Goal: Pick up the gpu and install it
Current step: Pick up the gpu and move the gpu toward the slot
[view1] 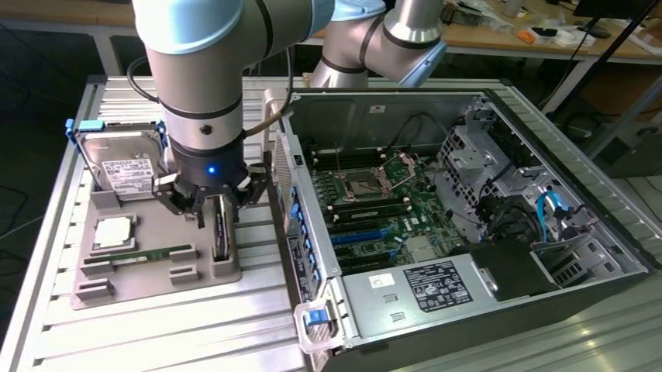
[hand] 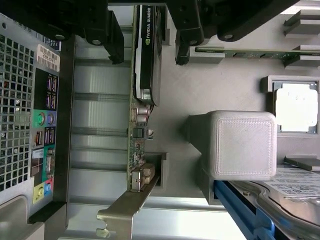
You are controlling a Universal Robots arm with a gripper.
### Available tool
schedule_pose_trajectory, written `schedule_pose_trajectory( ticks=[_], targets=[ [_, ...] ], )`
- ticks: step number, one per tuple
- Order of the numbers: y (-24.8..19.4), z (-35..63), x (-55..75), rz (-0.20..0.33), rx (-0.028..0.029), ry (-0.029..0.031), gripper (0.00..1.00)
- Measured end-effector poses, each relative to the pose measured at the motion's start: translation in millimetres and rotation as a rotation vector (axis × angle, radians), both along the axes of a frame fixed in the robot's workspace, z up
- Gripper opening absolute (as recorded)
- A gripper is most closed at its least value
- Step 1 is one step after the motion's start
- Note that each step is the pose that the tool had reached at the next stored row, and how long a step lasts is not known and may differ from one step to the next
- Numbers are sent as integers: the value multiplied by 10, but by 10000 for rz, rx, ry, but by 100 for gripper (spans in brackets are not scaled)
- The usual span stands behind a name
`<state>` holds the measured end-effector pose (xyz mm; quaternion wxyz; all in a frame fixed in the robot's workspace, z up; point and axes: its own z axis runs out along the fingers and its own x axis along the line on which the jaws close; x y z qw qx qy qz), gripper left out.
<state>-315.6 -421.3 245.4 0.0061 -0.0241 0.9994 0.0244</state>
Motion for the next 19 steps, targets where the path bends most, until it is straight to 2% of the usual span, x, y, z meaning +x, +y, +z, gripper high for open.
schedule_pose_trajectory(
  ticks=[1,2,5,6,11,12,13,19],
  targets=[
    [0,0,0,0,0,0,52],
    [0,0,0,0,0,0,45],
    [0,0,0,0,0,0,44],
    [0,0,0,0,-1,0,36],
    [0,0,0,0,-1,1,36],
    [0,0,0,-1,0,1,35],
    [0,0,0,0,0,1,28],
    [0,0,0,-1,-1,0,28]
  ],
)
